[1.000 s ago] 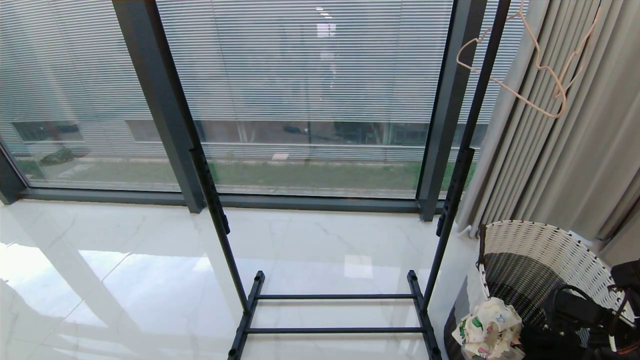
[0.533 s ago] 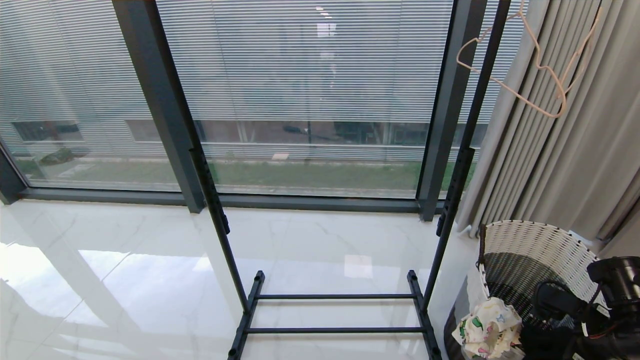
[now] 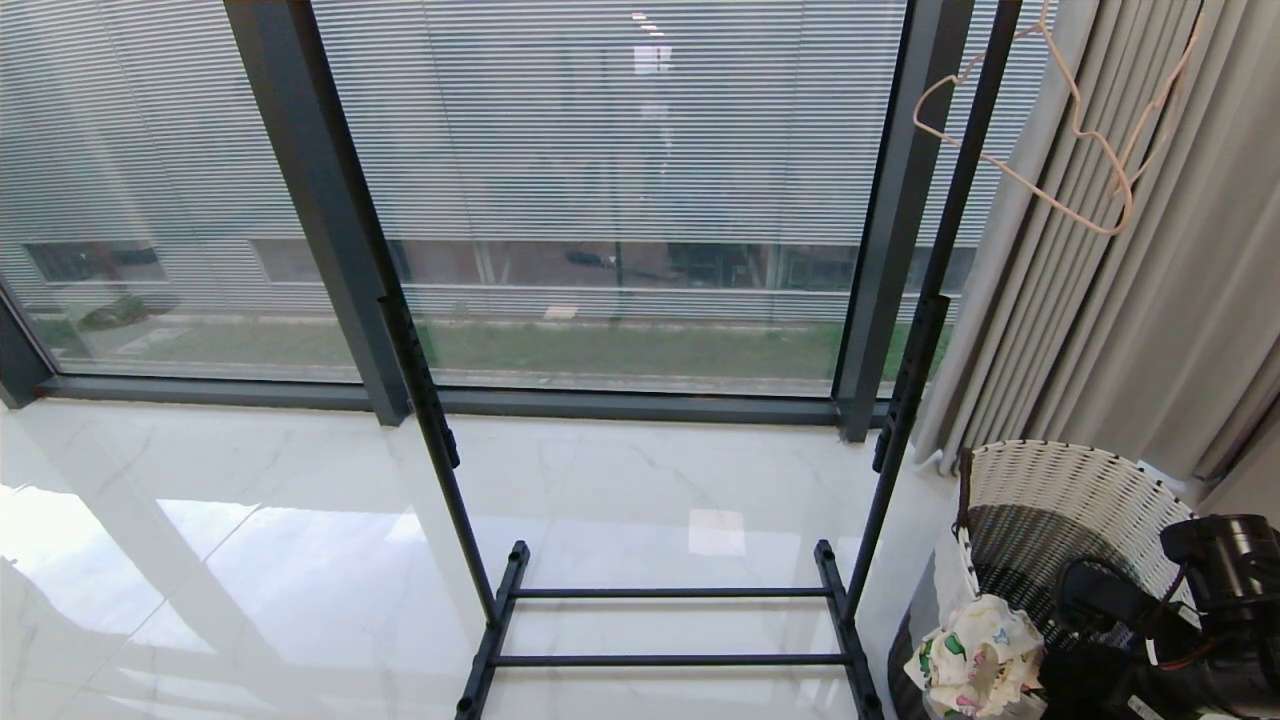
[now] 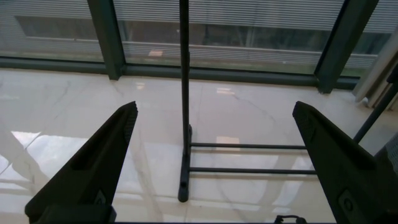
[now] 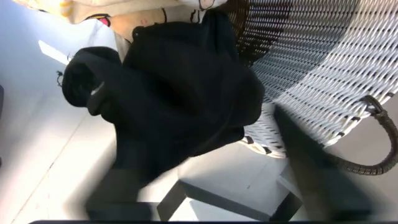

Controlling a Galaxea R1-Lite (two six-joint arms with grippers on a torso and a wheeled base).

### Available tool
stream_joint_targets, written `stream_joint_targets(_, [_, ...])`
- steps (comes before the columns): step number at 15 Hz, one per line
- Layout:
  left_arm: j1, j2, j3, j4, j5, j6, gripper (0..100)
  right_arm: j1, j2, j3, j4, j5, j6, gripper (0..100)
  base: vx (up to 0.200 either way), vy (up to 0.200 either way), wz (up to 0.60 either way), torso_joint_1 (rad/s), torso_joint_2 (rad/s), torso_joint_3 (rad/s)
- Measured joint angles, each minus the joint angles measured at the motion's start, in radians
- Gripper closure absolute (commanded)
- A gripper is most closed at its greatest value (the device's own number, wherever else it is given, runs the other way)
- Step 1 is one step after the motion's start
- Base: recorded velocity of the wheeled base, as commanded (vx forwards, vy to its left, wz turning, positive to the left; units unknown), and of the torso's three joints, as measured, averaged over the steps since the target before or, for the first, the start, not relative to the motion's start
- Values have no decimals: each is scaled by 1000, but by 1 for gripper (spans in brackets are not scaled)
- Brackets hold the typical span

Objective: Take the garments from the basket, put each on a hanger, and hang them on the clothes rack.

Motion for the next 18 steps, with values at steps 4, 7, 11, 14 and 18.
stream_joint_targets(4, [1,0,0,0,0,4,0,2,-69,29,18,7,0,100,0,0,0,0,0,0])
stream_joint_targets(7, [1,0,0,0,-4,62,0,9,-203,-4,185,10,7,100,0,0,0,0,0,0])
stream_joint_targets(11, [1,0,0,0,-20,106,0,19,-435,-334,837,16,43,100,0,0,0,0,0,0])
stream_joint_targets(14, [1,0,0,0,-20,106,0,41,-586,-583,1177,21,57,100,0,0,0,0,0,0])
stream_joint_targets(18, [1,0,0,0,-20,106,0,93,-722,-784,1317,23,60,100,-200,0,0,6,2,0])
